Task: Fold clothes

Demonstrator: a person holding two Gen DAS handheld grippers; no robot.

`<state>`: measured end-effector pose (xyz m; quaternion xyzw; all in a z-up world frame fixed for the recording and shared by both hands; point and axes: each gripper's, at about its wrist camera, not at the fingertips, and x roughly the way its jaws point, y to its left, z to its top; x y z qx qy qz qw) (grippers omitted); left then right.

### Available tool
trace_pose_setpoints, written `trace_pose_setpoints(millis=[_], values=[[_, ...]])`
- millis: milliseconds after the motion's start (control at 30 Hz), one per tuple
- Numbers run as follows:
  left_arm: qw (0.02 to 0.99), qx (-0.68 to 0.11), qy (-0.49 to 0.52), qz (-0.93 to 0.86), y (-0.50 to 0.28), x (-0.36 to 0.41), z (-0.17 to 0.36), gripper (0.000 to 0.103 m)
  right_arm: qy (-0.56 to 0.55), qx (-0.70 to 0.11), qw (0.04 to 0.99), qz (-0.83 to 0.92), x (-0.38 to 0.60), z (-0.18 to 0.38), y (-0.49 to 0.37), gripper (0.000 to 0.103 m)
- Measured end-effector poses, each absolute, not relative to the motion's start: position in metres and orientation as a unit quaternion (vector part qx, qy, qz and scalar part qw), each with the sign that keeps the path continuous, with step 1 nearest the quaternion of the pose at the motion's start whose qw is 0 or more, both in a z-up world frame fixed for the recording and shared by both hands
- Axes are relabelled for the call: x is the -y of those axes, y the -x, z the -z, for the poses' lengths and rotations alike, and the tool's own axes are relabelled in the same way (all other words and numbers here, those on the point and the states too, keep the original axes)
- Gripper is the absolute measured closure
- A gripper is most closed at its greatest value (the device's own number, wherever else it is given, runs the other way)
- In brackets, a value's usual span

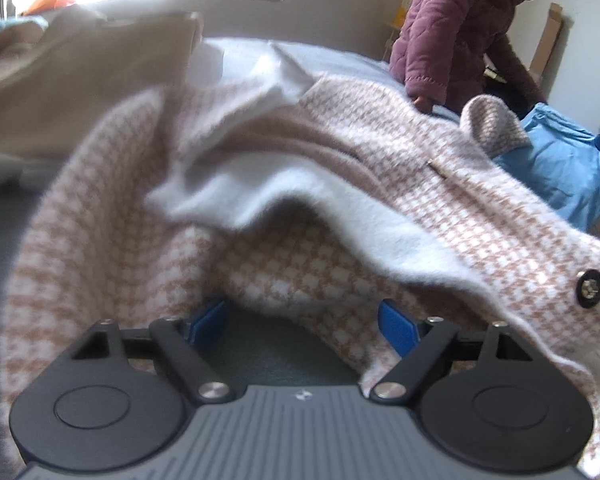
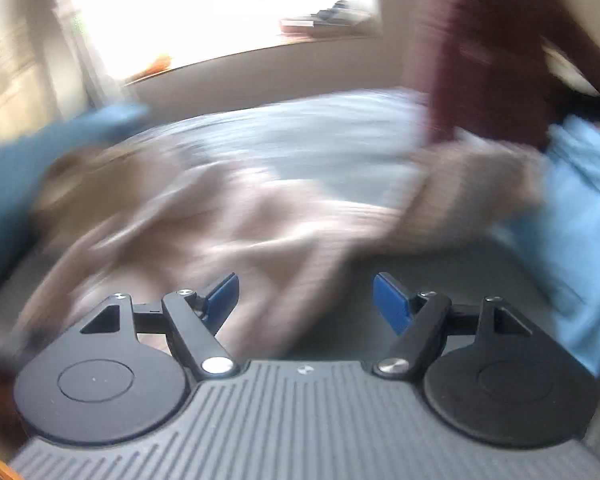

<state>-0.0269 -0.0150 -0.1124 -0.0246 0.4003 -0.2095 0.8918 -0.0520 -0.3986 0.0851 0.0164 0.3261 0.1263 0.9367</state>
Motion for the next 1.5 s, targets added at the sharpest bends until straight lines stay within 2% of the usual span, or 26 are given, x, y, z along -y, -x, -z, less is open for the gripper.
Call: trace_pose_setpoints(millis=[100,300,333,367,500,633,733,800,867,900,1033,1067,1100,1133,1167,1333,1500], values=[[0.898,-0.388,0.021,0.209,0.037,0.015,0.102,0.019,0.076,-0.345,0.911,-0.215,0.333,-0.075,0.077,0.034],[0.906,-0.366,0.013,0.212,0.057,0.009,0.087,0.019,0.238,-0.375,0.865,-0.231,0.261,-0.025,0.103,0.058],[0.907,-0.364,0.012,0.212,0.058,0.008,0.087,0.019,0.265,-0.387,0.855,-0.220,0.258,-0.013,0.099,0.071],[0.907,-0.363,0.014,0.213,0.063,0.003,0.083,0.019,0.281,-0.408,0.846,-0.196,0.258,-0.002,0.093,0.079],[0.908,-0.358,0.019,0.217,0.068,-0.006,0.081,0.019,0.214,-0.455,0.863,-0.043,0.321,0.011,0.059,0.079],[0.904,-0.365,0.027,0.221,0.062,-0.011,0.089,0.019,0.034,-0.455,0.886,0.085,0.386,-0.011,0.054,0.079],[0.900,-0.372,0.031,0.225,0.057,-0.011,0.094,0.019,0.019,-0.412,0.910,0.042,0.371,-0.032,0.072,0.077],[0.898,-0.375,0.033,0.228,0.055,-0.010,0.096,0.019,0.052,-0.392,0.918,-0.006,0.348,-0.037,0.079,0.071],[0.897,-0.375,0.032,0.231,0.055,-0.009,0.098,0.019,0.103,-0.391,0.913,-0.045,0.327,-0.035,0.082,0.032],[0.897,-0.376,0.031,0.231,0.056,-0.008,0.098,0.019,0.129,-0.394,0.908,-0.058,0.319,-0.031,0.079,0.027],[0.896,-0.379,0.022,0.229,0.058,-0.006,0.101,0.019,0.175,-0.417,0.889,-0.076,0.298,-0.007,0.059,0.024],[0.896,-0.381,0.021,0.228,0.059,-0.005,0.102,0.019,0.183,-0.425,0.883,-0.074,0.294,0.000,0.054,0.031],[0.895,-0.383,0.019,0.227,0.059,-0.005,0.102,0.019,0.189,-0.431,0.880,-0.068,0.290,0.005,0.051,0.044],[0.895,-0.384,0.017,0.226,0.058,-0.004,0.103,0.019,0.173,-0.436,0.881,-0.060,0.293,0.005,0.048,0.077],[0.895,-0.385,0.014,0.225,0.058,-0.003,0.104,0.019,0.145,-0.440,0.885,-0.052,0.299,0.004,0.043,0.095],[0.895,-0.394,-0.016,0.208,0.054,0.004,0.114,0.019,-0.031,-0.334,0.942,-0.018,0.358,-0.071,0.041,0.096],[0.895,-0.405,-0.016,0.186,0.046,0.001,0.121,0.020,-0.124,-0.207,0.967,0.087,0.454,-0.138,0.043,0.096]])
